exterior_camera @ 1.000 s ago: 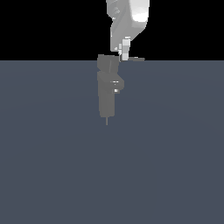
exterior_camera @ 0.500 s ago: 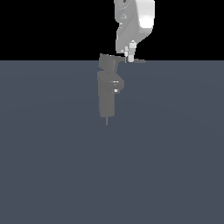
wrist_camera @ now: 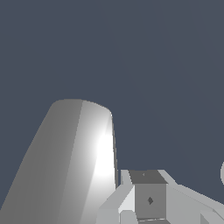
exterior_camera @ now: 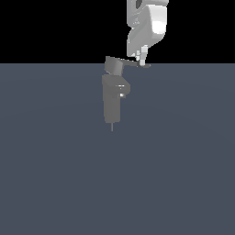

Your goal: Turn on the faucet by rotating a designated handle.

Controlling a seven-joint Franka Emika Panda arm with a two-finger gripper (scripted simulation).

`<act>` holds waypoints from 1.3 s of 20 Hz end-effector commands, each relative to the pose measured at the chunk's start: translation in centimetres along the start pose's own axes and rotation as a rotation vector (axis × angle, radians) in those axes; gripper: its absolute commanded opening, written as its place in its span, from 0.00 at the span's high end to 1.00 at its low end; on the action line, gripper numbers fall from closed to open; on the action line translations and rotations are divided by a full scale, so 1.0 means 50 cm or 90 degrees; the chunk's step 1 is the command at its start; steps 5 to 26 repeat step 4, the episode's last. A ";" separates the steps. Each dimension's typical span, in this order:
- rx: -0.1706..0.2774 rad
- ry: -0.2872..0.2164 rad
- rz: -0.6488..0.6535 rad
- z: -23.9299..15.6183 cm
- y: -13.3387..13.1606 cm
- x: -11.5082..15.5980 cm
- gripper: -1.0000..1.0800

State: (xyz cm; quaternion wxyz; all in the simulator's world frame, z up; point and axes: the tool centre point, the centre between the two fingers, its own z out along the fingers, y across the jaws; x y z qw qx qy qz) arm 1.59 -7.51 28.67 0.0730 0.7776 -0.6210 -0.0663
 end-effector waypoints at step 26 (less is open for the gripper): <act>0.000 0.001 0.023 0.004 -0.005 0.063 1.00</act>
